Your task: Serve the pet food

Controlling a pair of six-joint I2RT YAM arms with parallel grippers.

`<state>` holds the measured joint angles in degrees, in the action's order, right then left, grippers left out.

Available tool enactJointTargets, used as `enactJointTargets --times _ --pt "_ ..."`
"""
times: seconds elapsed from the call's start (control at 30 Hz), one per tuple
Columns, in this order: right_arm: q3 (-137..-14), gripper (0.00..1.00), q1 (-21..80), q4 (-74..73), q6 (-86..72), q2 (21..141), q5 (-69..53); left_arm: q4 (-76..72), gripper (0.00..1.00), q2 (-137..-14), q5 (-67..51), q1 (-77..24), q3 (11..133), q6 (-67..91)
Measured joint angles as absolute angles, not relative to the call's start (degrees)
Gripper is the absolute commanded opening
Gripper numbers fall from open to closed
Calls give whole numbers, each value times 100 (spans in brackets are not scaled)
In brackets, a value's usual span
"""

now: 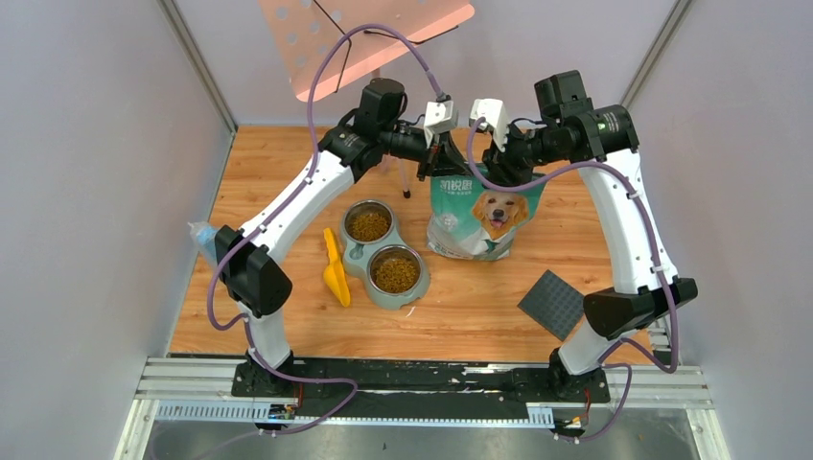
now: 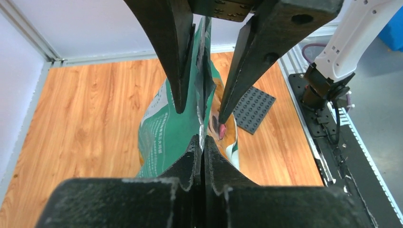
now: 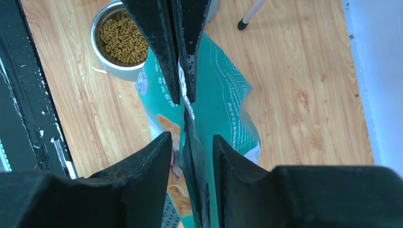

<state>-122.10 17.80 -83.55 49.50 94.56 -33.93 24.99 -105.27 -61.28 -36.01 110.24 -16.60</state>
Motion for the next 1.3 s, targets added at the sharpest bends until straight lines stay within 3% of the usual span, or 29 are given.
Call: enactJointTargets --times 0.07,0.3,0.43,0.53,0.6,0.67,0.8,1.03,1.13,1.3 --pt "-12217 39 1780 -8333 4958 9437 -3378 2526 0 -10534 -6080 -3590 11043 -1699" --pt "-12145 3 1706 -8283 4998 9299 -3326 2755 0 -10534 -6007 -3603 11120 -1863" --pt "-12143 0 1632 -8243 5013 9290 -3367 2827 0 -10534 -5964 -3603 11153 -1966" --pt "-12145 0 1594 -8248 5037 9292 -3424 2851 33 -10534 -5940 -3607 11179 -1988" --pt "-12145 0 1579 -8248 5065 9292 -3454 2805 43 -10534 -5944 -3632 11170 -1944" --pt "-12145 0 1557 -8239 5081 9290 -3476 2716 45 -10534 -5929 -3645 11128 -1940" --pt "-12156 0 1533 -8252 5100 9290 -3474 2683 36 -10534 -5789 -3743 11115 -1968" --pt "-12158 2 1490 -8252 5129 9290 -3385 2746 0 -10849 -5745 -3800 11550 -1970" --pt "-12156 15 1490 -8239 5133 9284 -3345 2740 0 -10866 -5743 -3800 11572 -1940" --pt "-12025 22 1494 -8158 5153 9161 -3212 2766 0 -10866 -5747 -3813 11581 -1944"
